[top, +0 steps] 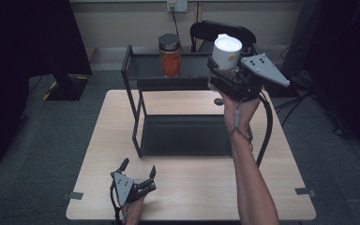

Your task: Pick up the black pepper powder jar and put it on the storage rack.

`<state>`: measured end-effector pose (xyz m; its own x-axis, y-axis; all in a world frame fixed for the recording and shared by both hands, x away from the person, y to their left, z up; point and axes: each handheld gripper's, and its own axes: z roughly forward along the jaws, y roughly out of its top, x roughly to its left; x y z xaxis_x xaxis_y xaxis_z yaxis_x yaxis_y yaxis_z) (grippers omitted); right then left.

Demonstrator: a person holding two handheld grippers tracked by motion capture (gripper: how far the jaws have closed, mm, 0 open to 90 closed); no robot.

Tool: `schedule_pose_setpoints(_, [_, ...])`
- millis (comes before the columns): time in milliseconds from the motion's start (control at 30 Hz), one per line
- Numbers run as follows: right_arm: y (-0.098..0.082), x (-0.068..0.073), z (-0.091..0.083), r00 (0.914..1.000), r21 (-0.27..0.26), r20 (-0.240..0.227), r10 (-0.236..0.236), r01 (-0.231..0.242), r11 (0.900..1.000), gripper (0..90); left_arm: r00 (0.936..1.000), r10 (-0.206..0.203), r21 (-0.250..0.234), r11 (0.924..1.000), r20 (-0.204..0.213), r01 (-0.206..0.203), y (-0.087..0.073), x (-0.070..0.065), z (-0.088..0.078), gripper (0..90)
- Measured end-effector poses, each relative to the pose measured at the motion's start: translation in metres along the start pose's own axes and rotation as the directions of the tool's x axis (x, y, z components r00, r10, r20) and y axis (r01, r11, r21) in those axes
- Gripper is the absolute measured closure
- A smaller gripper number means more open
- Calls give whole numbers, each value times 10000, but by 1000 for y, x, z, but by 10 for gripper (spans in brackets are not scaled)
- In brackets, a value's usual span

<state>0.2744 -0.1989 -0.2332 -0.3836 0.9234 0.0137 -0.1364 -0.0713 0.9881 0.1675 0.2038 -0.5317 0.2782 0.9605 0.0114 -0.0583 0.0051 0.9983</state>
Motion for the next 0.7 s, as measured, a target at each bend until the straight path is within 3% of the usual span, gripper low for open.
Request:
schedule_pose_setpoints(333, [13,11,32,9992,45,55,-389,388,9992,305,10000,4,4,10000,9,-4,0,0,0,14])
schedule_pose_setpoints(700, [8,17,66,9982,300,284,-529,521,9982,305,10000,8,6,10000,62,-8,0,1,0,13])
